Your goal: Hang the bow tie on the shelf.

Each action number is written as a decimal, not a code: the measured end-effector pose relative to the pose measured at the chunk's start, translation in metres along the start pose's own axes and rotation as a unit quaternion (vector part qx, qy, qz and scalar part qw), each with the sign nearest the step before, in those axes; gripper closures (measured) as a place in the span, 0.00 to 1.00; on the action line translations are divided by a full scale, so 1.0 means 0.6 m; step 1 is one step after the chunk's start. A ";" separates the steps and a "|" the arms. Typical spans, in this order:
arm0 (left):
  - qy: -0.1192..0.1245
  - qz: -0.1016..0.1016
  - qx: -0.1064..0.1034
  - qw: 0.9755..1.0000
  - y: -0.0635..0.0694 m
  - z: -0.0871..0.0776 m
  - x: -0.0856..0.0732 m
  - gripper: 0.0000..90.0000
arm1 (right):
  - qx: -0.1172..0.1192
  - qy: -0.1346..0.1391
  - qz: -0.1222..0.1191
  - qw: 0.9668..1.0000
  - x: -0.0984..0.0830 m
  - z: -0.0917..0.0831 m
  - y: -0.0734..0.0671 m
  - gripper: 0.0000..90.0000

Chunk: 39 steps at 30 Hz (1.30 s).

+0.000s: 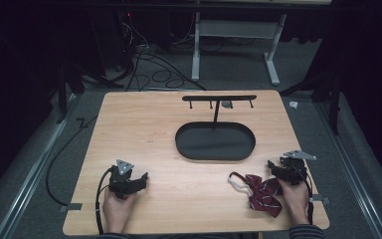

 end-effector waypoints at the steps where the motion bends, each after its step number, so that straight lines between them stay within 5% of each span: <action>1: 0.000 0.000 0.000 1.000 0.000 0.000 0.000 0.28 | 0.000 0.001 0.003 1.000 0.000 0.000 0.000 0.54; 4: 0.000 0.001 0.000 1.000 0.000 0.000 0.000 0.28 | 0.013 0.003 0.018 1.000 0.000 -0.006 -0.001 0.57; 20: 0.001 0.001 0.000 1.000 0.000 0.000 0.000 0.28 | 0.057 0.030 0.016 0.998 0.004 -0.051 -0.032 0.65; 39: 0.001 0.001 0.000 1.000 0.000 0.000 0.000 0.28 | 0.094 0.045 -0.024 0.994 0.025 -0.081 -0.089 0.71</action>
Point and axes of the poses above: each handheld gripper's, and its own axes: z roughly forward along the jaws, x roughly out of its top, y roughly to its right, the point moved 4 cm from there along z, roughly forward along the jaws, and after that the axes turned 12 degrees about -z, right-handed, at the moved point
